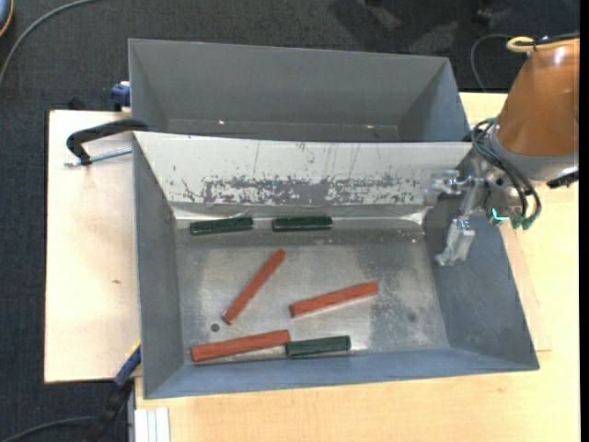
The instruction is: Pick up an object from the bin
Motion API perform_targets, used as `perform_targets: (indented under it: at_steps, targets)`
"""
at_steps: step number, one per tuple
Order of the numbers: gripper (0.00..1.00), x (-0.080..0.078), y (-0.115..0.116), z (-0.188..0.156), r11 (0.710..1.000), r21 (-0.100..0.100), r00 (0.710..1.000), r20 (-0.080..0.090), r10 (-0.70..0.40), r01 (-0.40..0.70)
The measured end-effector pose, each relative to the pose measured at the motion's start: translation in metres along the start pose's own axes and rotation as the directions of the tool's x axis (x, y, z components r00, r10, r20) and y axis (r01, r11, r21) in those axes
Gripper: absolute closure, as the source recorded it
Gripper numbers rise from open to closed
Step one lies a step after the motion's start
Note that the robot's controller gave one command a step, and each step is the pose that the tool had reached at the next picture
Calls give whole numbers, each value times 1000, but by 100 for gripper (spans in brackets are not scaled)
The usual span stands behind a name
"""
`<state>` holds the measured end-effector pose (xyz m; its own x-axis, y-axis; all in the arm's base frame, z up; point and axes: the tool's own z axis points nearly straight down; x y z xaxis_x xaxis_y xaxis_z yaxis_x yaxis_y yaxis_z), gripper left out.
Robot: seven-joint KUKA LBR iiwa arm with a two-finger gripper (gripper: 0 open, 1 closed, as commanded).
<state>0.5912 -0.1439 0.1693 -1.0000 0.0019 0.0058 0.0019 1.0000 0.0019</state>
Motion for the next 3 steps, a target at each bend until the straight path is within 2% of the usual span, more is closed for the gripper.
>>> perform_targets:
  at_steps: [1,2,3]
  targets:
    - [0,7,51,88,991,-2,991,0,-131,131]
    - [0,52,105,99,998,-3,998,1,-70,70]
    - [100,50,101,98,998,1,998,5,-67,67]
